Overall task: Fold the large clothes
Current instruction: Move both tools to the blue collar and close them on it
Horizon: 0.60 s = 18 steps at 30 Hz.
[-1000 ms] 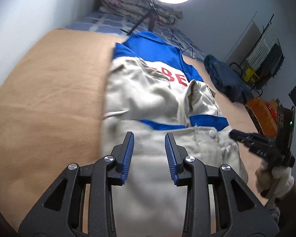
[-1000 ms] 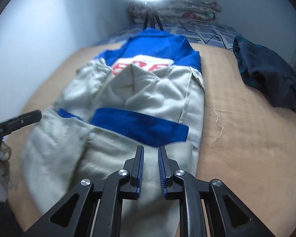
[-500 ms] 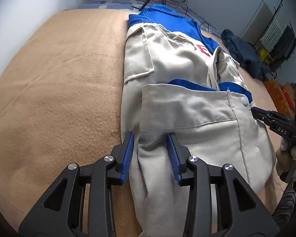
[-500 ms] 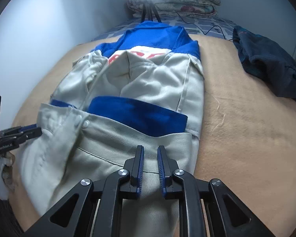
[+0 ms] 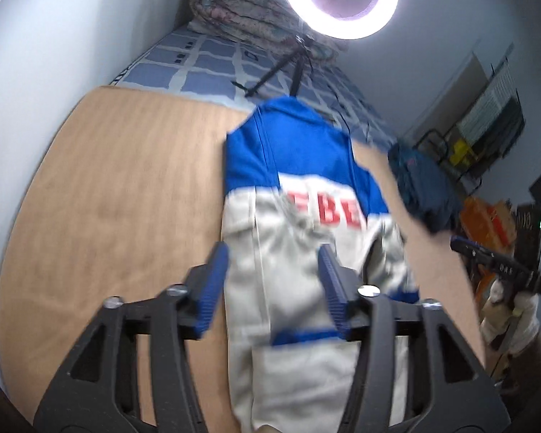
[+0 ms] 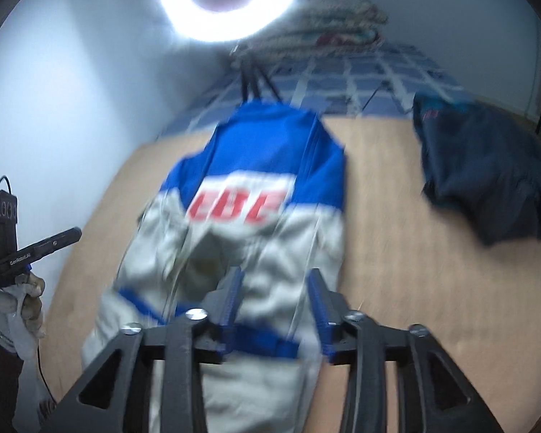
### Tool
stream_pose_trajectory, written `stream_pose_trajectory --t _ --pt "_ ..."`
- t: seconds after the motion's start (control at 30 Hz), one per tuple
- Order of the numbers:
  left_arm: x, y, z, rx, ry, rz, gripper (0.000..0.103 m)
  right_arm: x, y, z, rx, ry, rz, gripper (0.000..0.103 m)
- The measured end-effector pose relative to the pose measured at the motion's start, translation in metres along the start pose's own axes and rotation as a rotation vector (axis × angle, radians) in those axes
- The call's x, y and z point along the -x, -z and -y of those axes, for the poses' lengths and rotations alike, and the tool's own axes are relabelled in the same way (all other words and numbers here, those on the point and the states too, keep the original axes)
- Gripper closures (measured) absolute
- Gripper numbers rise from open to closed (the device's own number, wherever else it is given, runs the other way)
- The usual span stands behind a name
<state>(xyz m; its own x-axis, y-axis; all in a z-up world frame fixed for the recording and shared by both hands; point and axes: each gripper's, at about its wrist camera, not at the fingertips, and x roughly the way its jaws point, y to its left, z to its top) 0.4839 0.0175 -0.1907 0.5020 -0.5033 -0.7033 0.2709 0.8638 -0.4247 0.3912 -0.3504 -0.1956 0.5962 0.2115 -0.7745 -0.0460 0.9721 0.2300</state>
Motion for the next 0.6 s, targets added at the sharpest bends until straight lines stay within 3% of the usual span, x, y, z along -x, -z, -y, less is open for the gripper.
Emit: stream_pose_trajectory --t 0.07,0.3,0.6 --pt "-0.008 -0.016 -0.005 0.016 0.016 -0.008 0.047 0.0 -0.019 0.008 -0.031 -0.001 0.035 0.048" --pt "-0.055 -0.064 -0.031 0.09 0.032 -0.052 0.047 -0.029 -0.074 0.036 -0.09 -0.025 0.061 0.048" --pt "-0.136 -0.082 -0.052 0.146 -0.006 -0.102 0.047 -0.107 -0.085 0.057 -0.079 0.004 0.003 0.048"
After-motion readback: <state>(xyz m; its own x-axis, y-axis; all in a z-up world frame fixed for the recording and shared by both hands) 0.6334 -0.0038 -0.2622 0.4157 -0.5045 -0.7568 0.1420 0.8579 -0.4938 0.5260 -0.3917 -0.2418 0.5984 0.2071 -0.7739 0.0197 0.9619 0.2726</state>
